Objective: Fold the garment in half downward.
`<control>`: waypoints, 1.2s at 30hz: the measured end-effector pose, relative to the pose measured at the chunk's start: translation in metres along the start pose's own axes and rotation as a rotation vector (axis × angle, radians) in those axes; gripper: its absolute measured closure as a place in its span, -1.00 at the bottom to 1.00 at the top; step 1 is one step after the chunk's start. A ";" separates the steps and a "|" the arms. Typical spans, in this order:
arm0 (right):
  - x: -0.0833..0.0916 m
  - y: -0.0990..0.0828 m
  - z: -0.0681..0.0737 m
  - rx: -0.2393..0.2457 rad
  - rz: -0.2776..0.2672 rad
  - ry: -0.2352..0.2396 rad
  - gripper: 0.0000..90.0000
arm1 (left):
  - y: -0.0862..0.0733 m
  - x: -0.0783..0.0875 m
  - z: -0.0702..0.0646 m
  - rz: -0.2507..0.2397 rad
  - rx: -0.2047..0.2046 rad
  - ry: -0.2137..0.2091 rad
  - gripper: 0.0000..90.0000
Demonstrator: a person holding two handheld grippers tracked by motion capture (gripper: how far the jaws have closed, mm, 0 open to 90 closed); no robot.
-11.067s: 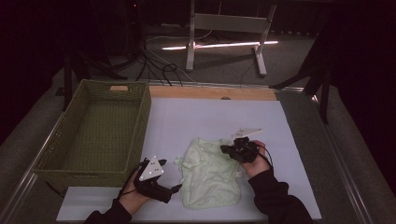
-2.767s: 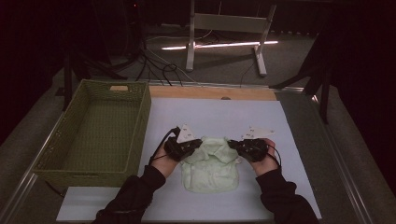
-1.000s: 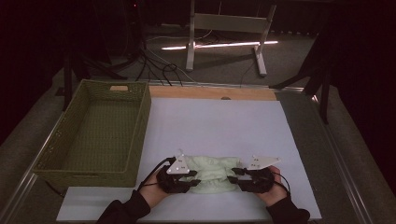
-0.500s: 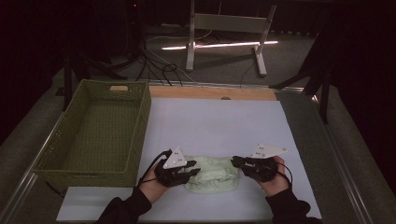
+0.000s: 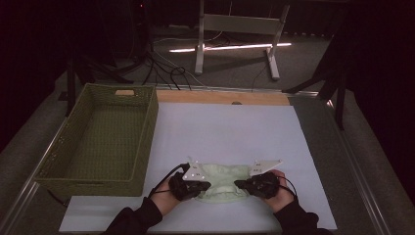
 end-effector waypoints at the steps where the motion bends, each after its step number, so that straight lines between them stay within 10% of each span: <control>1: 0.000 -0.002 0.002 0.003 0.001 0.009 1.00 | -0.002 0.000 -0.002 0.013 -0.013 0.000 1.00; 13: -0.008 -0.021 0.009 -0.026 0.046 0.071 1.00 | -0.022 -0.012 0.002 0.076 -0.001 0.021 1.00; 23: -0.005 -0.017 0.007 -0.038 0.022 0.054 0.99 | -0.017 -0.003 0.008 0.023 0.035 0.061 0.94; 36: 0.010 -0.001 -0.038 -0.081 -0.050 -0.151 0.99 | -0.001 -0.001 0.041 -0.018 0.098 0.196 0.94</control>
Point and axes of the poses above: each handheld gripper's, and its own axes: x roughly backward along the jaws, y roughly out of its top, z roughly to its left, the point moved 4 cm from there along -x, roughly forward along the jaws, and after that the axes turned 5 degrees about x, right-handed, at the moved point
